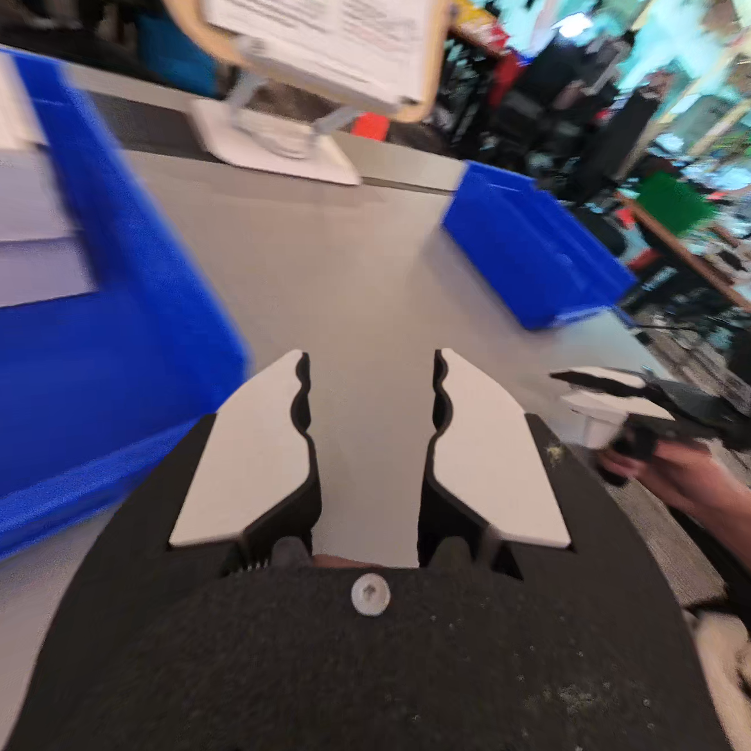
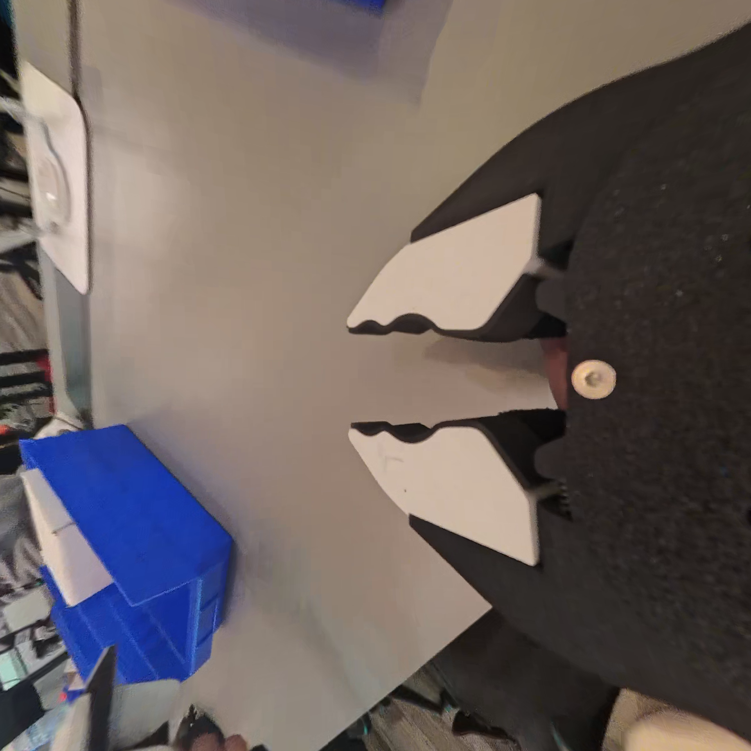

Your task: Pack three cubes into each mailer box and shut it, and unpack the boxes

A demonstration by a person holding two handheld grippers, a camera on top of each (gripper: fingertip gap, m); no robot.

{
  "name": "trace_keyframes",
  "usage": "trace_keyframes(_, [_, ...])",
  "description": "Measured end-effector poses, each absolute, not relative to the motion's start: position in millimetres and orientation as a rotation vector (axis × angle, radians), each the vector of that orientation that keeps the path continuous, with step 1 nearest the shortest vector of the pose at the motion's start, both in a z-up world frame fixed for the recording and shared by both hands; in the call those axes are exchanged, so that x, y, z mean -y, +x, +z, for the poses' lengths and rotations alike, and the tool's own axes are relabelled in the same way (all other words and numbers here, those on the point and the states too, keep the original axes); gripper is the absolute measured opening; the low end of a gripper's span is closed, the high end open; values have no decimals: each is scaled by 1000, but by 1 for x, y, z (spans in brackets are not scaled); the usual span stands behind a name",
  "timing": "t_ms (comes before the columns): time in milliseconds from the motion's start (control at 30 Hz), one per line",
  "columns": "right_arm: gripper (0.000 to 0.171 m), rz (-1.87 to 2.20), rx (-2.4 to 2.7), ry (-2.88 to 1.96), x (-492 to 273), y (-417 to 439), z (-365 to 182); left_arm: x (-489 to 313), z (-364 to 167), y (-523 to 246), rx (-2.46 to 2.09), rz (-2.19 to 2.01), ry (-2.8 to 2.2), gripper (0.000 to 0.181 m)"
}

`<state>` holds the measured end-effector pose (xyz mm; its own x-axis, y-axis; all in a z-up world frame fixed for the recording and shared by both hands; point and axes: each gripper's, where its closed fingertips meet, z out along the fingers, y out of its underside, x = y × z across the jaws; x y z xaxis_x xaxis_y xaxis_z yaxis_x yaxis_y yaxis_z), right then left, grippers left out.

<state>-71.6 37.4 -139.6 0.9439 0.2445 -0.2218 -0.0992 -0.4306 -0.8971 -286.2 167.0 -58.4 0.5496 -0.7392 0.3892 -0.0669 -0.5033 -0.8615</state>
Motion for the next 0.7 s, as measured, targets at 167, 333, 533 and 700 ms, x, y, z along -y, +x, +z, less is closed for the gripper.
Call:
trace_keyframes(167, [37, 178, 30, -1909, -10, -14, -128, -107, -83, -257, -796, -896, -1806, 57])
trace_keyframes(333, [32, -45, 55, -1892, -8, 12, -126, -110, -113, -244, -895, -905, -1841, 57])
trace_keyframes(533, [25, -111, 78, -1852, -13, 13, -121, -108, -121, -234, -972, -988, -1830, 52])
trace_keyframes(700, [25, -70, 73, -1886, -20, 11, -126, -88, -109, -230, -998, -1117, -1729, 54])
